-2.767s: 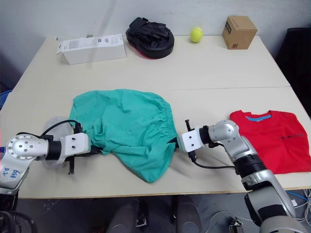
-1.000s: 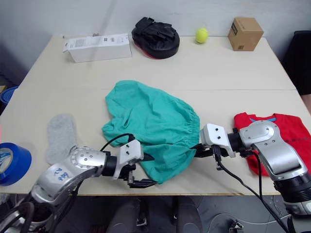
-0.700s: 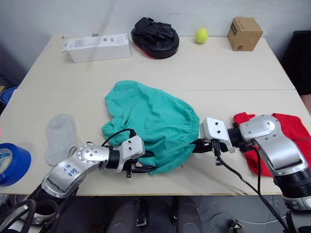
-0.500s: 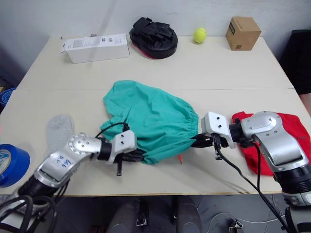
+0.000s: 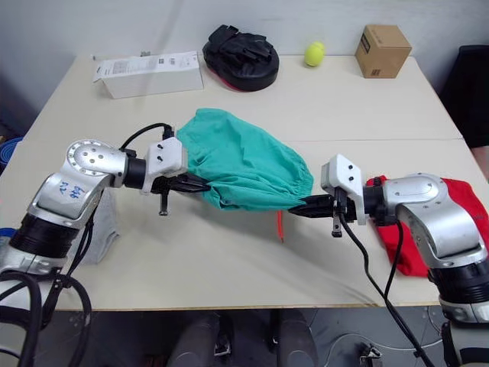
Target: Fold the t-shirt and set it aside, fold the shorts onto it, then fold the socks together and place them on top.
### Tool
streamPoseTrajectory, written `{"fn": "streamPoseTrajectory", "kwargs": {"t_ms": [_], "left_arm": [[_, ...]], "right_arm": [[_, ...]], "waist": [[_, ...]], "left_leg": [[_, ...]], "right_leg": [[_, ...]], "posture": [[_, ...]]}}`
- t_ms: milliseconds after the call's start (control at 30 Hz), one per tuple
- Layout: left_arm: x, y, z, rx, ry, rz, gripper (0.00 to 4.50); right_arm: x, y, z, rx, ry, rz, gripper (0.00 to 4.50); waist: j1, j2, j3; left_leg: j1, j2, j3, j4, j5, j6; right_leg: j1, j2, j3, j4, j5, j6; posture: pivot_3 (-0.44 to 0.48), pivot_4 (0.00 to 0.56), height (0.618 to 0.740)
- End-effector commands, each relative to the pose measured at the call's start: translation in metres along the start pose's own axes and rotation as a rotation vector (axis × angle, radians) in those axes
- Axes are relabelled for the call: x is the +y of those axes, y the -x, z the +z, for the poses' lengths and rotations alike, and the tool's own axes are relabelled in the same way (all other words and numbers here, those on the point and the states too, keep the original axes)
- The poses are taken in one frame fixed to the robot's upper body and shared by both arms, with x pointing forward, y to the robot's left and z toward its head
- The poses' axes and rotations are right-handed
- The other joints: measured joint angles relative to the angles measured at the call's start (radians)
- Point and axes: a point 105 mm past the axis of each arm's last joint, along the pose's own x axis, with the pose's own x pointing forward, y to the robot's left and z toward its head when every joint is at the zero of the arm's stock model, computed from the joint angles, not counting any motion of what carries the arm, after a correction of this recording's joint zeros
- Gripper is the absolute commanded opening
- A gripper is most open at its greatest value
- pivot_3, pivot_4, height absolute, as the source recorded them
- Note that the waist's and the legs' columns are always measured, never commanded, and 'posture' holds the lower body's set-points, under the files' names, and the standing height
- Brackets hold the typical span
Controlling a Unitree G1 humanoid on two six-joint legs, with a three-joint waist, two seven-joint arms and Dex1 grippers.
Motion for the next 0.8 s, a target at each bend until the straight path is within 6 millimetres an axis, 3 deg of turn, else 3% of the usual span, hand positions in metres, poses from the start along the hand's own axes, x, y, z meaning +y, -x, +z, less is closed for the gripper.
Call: {"fn": "streamPoseTrajectory", "kwargs": {"t_ms": [33,233,467,633,700,800], "left_arm": [[-0.016,0.004,0.004,-0.030,0.020,-0.014,0.48],[-0.042,-0.003,0.019,-0.132,0.198,0.032,2.31],[-0.074,-0.004,0.006,-0.064,0.489,0.120,4.47],[-0.095,-0.026,-0.016,0.021,0.567,0.256,4.47],[-0.102,-0.039,-0.016,0.003,0.572,0.300,4.47],[-0.100,-0.055,-0.023,0.034,0.541,0.404,4.47]], "right_arm": [[0.001,0.006,0.011,-0.025,0.035,-0.021,0.00],[0.003,0.005,0.012,-0.027,0.038,-0.021,0.00],[0.006,0.005,0.013,-0.026,0.041,-0.011,0.00],[0.007,0.005,0.013,-0.023,0.046,-0.004,0.00],[0.009,0.005,0.014,-0.020,0.048,0.003,0.00],[0.010,0.006,0.016,-0.015,0.041,0.012,0.00]], "waist": [[0.001,0.000,0.000],[0.008,0.000,0.000],[0.003,-0.001,0.000],[0.006,-0.001,0.000],[0.007,-0.001,0.000],[0.014,-0.001,0.000]], "left_leg": [[0.000,0.000,0.000,0.000,0.000,0.000],[0.000,-0.001,-0.001,0.001,0.000,0.000],[0.001,0.000,-0.001,0.000,0.000,0.000],[0.002,-0.001,-0.001,0.000,0.000,0.000],[0.002,-0.001,-0.001,0.000,0.000,0.000],[0.002,-0.001,-0.002,0.000,0.000,0.000]], "right_leg": [[0.000,0.000,0.000,0.000,0.000,0.000],[0.001,-0.001,0.000,-0.001,0.000,0.000],[0.001,-0.001,0.001,0.000,0.000,0.000],[0.002,-0.001,0.001,-0.001,0.000,0.000],[0.002,-0.001,0.001,-0.001,0.000,0.000],[0.003,-0.001,0.001,-0.001,0.000,0.000]], "posture": [[0.000,0.150,0.740],[0.000,0.150,0.740],[0.000,0.150,0.740],[0.000,0.150,0.740],[0.000,0.150,0.740],[0.000,0.150,0.740]]}}
